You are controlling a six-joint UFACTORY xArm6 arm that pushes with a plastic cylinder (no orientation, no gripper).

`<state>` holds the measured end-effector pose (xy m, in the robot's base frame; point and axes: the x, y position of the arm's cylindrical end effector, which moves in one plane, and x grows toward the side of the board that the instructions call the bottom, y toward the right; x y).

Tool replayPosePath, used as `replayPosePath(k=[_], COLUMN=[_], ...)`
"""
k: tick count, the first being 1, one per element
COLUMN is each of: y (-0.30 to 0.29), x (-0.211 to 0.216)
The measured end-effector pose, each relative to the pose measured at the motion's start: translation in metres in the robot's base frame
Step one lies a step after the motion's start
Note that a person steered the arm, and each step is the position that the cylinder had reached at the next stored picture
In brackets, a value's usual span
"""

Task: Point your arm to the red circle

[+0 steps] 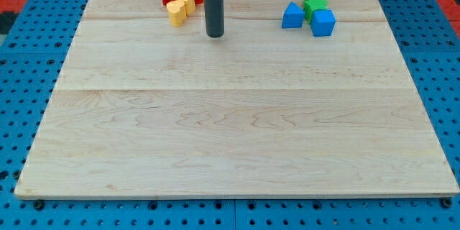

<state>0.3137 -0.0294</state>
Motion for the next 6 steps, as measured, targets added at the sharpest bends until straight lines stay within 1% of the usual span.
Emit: replayPosePath(k=[2,4,5,6], y=[-0.004,0.005,0.020,0.042], x=[-0.004,-0.006,-0.047,-0.104])
